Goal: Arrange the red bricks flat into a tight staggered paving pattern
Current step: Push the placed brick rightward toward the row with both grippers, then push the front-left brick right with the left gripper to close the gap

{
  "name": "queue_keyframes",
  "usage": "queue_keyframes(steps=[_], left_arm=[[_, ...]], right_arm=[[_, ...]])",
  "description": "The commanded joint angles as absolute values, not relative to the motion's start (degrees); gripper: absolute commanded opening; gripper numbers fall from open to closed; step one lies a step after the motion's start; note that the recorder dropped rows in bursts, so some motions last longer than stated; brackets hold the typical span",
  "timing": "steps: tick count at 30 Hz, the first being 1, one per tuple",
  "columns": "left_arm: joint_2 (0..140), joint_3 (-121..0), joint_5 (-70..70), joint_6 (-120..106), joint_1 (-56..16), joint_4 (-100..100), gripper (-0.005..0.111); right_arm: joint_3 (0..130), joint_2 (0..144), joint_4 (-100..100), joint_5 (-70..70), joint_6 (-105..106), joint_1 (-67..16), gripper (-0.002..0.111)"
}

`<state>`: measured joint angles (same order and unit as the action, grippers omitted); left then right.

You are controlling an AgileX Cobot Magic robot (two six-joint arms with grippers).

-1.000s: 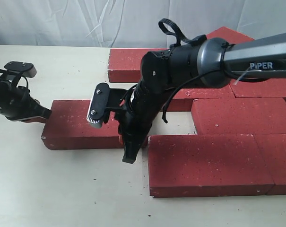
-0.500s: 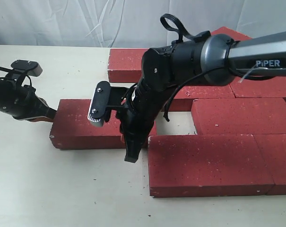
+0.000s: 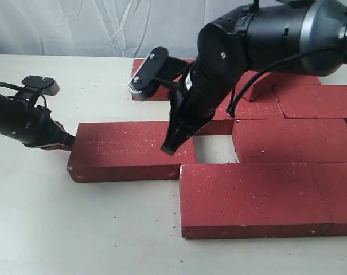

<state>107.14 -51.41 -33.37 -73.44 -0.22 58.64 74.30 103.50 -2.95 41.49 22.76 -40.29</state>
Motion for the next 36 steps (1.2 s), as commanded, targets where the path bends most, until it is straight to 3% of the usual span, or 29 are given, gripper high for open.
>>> queue_keyframes(steps=[1,8,17,22,36], left_arm=[[108.8,-52.7,-32.8,-73.7,-0.8,59.8,0.0],[107.7,-53.7,-32.0,-73.2,0.2,58.7,0.0],[104.4,-53.7,-32.0,-53.8,6.3,45.5,0.0],[104.6,-53.7,-36.7,-52.7,4.9,42.8,0.0],[108.0,-53.7,-32.7,-55.2,0.4,44.4,0.0]], right_arm=[[72.8,102.4,-4.5,41.6,20.4,-34.5,-0.001],[72.6,102.4,-3.2,41.6,20.3,-28.3,-0.001],[72.6,102.5,-1.8,41.4,20.3,-28.0,-0.001],[72.6,102.5,-1.8,41.3,20.3,-28.0,-0.001],[72.6,102.5,0.8,41.0,20.3,-28.0,-0.001]])
